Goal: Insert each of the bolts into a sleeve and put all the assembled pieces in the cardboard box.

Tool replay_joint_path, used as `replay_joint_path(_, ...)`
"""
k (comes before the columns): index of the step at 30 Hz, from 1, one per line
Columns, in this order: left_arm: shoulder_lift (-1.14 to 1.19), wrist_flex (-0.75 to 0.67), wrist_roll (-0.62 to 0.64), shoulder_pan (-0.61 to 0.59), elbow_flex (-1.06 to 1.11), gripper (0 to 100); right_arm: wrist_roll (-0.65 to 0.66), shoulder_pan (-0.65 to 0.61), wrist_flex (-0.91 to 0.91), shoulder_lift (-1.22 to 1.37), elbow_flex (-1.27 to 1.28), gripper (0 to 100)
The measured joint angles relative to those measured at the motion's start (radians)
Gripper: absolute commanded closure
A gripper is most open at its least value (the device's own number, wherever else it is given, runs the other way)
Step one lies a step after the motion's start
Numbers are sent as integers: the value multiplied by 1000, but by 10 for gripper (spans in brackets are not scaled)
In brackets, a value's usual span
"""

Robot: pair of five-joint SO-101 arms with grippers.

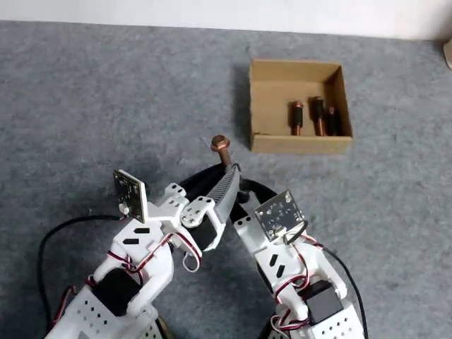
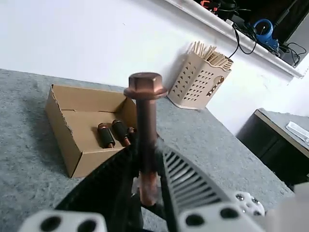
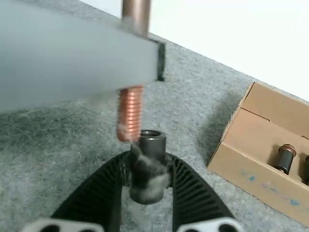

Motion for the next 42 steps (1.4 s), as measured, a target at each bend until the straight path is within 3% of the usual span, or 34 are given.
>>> replay_joint_path(10, 0, -104, 0, -58, 51, 994, -40, 0, 0, 0, 0, 994)
replay_joint_path(19, 3, -107, -31, -58, 41, 994, -51, -48, 0, 0, 0, 994)
replay_joint_path(24, 144, -21, -129, -58, -58, 994, -51, -55, -37, 0, 0, 994)
replay_joint_path(33, 342, -18, -133, -57, -137, 994, -58, -57, -71, 2, 0, 994)
replay_joint_path(42, 356, -28, -97, 0, -129, 994, -121, 63, -126, 2, 3, 994)
